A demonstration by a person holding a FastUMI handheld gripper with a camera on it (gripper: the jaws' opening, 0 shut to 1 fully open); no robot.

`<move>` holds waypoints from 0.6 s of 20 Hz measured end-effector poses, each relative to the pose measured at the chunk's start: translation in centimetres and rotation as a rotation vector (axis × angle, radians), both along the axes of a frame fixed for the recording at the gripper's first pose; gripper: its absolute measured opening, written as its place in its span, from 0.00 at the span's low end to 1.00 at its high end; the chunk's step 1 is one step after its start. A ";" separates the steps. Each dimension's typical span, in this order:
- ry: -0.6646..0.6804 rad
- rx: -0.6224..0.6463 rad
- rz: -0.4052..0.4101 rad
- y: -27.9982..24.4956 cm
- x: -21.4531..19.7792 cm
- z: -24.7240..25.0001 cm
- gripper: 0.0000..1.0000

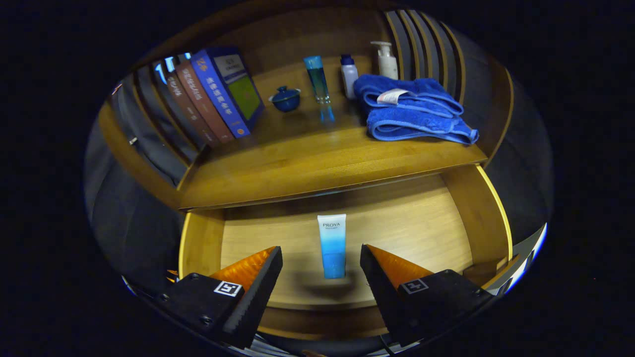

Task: Pull open the drawer, take out the items inside it, and place them on the countertop above the cabinet.

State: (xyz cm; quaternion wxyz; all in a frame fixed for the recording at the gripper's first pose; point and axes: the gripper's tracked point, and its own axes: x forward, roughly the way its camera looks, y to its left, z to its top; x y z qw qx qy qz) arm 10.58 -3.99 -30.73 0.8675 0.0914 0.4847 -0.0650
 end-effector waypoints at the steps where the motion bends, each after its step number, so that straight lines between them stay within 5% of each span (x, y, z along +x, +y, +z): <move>1: 0.042 -0.007 0.002 -0.1 0.3 -1.2 1.00; 9: 0.299 -0.079 -0.006 -0.9 -0.1 -7.5 0.99; 12: 0.353 -0.102 -0.005 -0.9 -0.4 -8.7 0.82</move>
